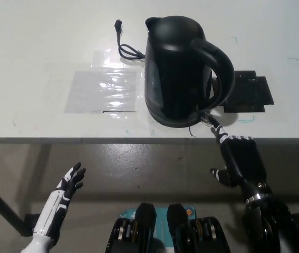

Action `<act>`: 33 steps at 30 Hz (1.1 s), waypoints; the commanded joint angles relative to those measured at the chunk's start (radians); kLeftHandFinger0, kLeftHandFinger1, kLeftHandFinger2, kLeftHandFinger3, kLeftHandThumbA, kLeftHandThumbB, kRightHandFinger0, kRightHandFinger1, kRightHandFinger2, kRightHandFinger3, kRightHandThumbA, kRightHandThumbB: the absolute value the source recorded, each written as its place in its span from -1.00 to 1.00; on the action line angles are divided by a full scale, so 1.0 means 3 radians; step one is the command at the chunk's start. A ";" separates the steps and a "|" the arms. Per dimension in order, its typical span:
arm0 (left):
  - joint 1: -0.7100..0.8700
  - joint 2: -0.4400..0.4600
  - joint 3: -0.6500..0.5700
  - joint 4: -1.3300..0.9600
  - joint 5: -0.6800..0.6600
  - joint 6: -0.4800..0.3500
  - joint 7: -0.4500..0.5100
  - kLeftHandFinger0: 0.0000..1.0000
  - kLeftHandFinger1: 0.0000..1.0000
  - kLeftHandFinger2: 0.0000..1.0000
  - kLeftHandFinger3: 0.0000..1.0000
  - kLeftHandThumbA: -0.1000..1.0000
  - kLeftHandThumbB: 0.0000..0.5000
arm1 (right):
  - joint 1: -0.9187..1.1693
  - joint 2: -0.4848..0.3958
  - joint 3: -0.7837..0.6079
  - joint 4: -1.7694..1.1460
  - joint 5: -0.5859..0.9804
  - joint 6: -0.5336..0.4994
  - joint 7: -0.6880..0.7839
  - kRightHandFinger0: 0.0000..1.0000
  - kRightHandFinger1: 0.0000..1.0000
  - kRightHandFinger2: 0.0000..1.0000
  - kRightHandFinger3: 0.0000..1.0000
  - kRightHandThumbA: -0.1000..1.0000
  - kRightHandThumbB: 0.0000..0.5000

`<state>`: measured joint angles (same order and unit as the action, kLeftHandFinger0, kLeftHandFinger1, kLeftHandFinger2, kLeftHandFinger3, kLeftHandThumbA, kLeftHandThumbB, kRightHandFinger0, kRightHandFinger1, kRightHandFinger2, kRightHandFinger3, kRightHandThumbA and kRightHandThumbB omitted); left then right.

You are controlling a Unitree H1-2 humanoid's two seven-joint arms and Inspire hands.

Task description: A kettle is kept at the center of the table close to the robot and the robot uses its right index finger to press downwards on the transparent start boiling button

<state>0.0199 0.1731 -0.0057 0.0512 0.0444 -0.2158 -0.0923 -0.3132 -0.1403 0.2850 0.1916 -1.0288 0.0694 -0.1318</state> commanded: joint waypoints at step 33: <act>-0.0120 0.0051 -0.0007 -0.0106 -0.0017 -0.0139 -0.0048 1.00 1.00 1.00 1.00 1.00 0.40 | -0.0328 -0.0081 0.0084 0.0209 0.0064 0.0071 -0.0135 -1.00 -1.00 -1.00 1.00 1.00 -0.04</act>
<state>0.0055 0.1730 -0.0058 0.0394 0.0473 -0.2245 -0.0924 -0.3638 -0.1539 0.3030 0.2465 -1.0247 0.0915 -0.1398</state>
